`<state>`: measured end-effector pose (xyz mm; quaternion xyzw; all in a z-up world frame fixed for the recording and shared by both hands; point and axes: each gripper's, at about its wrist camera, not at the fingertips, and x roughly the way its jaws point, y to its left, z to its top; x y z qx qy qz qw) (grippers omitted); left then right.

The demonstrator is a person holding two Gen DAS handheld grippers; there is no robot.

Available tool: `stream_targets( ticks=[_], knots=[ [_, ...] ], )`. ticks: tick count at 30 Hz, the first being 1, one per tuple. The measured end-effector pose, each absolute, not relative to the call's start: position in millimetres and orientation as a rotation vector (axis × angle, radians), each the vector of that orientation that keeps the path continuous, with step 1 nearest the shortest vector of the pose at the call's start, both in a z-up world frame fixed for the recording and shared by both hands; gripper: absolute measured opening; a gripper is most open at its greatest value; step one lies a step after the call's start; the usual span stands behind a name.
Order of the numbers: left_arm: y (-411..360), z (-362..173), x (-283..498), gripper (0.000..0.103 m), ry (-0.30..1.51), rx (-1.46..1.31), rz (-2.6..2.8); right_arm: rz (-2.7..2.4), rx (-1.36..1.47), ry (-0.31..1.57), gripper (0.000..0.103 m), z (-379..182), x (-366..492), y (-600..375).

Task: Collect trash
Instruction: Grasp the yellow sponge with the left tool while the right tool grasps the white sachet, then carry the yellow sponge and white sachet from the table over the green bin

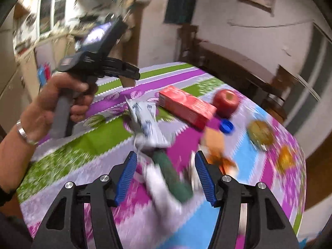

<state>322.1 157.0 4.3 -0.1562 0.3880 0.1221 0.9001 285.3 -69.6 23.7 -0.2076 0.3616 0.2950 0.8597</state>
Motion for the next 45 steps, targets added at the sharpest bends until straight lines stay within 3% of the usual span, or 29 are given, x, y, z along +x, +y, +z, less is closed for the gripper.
stream_targets(
  ticks=[7,13,15,16,17,23,33,45],
  knots=[
    [179.3,1.6,325.4,0.033,0.804,-0.368,0.295,0.824,-0.4,0.944,0.058,7.7,356.3,-17.0],
    [186.2,2.2,325.3,0.033,0.797,-0.385,0.299,0.866,-0.528,1.106,0.058,-19.5,370.8,23.9],
    [185.4,0.1,326.7,0.033,0.802,-0.385,0.297,0.844,-0.547,1.144,0.048,-28.9,376.3,34.1],
    [184.8,-1.1,327.2,0.033,0.805,-0.379,0.299,0.822,-0.554,1.152,0.032,-34.0,380.3,36.6],
    [183.6,-1.8,327.6,0.033,0.806,-0.371,0.304,0.8,-0.564,1.148,0.026,-35.6,382.1,40.6],
    [185.4,1.7,325.4,0.033,0.791,-0.369,0.312,0.762,-0.492,1.002,0.023,-0.4,371.5,40.4],
    [165.9,5.4,326.1,0.033,0.795,-0.303,0.295,0.518,-0.319,0.737,0.023,81.3,316.8,-51.3],
    [58.9,46.5,242.6,0.033,0.668,-0.075,0.193,0.306,-0.222,0.519,0.024,92.6,195.5,-127.3]
  ],
)
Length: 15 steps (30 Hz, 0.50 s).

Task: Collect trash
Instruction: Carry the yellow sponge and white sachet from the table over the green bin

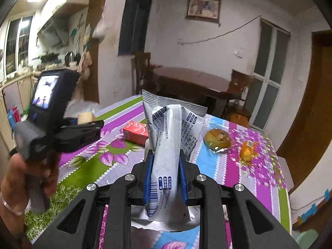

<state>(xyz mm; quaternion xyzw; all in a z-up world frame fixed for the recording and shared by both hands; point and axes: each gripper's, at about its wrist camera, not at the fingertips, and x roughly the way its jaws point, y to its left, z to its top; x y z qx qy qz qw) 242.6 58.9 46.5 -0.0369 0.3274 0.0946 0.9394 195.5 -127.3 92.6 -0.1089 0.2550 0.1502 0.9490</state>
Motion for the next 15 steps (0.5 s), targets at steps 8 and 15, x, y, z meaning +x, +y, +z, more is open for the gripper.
stream_targets(
  ticks=[8,15],
  knots=[
    [14.8,54.0,165.0,0.033,0.563,-0.011,0.185,0.27,-0.2,0.42,0.024,81.5,129.2,-140.5],
    [-9.6,51.3,131.8,0.033,0.518,0.013,0.213,0.241,-0.153,0.394,0.024,75.7,94.3,-156.3]
  ],
)
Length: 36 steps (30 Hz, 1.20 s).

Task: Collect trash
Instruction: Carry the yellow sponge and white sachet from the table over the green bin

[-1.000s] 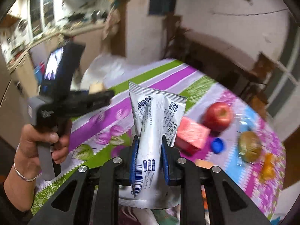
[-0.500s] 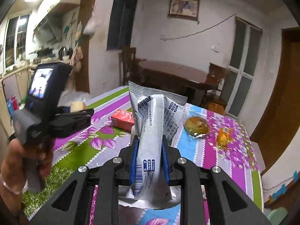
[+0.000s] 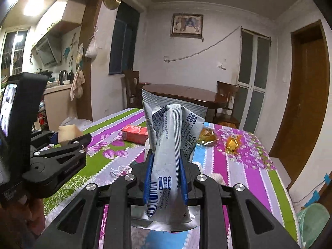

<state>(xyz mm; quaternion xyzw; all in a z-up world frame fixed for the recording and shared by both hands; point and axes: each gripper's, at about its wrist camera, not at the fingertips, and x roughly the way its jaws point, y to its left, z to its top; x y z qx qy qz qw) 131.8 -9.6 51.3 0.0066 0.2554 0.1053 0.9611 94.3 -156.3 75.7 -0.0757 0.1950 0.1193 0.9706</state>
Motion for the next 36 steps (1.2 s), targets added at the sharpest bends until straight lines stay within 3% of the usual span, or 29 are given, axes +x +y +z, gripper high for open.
stream_targets(
  ticks=[36],
  knots=[
    [-163.4,79.4,128.2,0.033,0.419,0.161,-0.03,-0.005,-0.026,0.348,0.024,85.0,63.2,-286.9]
  ],
)
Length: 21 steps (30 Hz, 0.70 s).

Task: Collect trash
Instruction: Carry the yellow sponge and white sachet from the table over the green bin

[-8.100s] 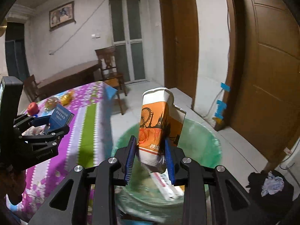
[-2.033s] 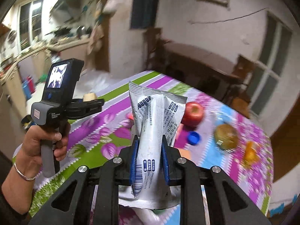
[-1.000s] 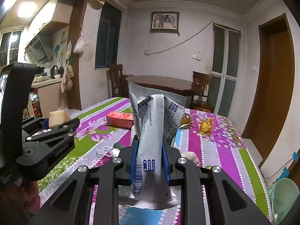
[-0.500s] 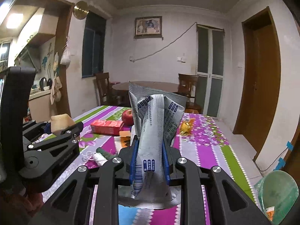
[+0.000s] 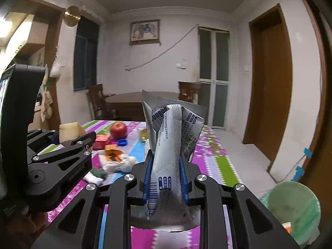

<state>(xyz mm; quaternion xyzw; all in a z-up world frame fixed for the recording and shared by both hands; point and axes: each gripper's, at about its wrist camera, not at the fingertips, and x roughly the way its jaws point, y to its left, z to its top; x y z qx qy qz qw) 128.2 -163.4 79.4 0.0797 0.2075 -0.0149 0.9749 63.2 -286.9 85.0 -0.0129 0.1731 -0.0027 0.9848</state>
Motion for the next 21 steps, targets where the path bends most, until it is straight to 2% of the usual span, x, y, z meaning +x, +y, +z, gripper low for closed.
stream_targets(
  ticks=[21],
  knots=[
    [-304.0,69.9,116.8,0.033,0.407,0.248,-0.282,-0.277,0.06,0.336,0.025,70.7,4.6,-430.2]
  ],
)
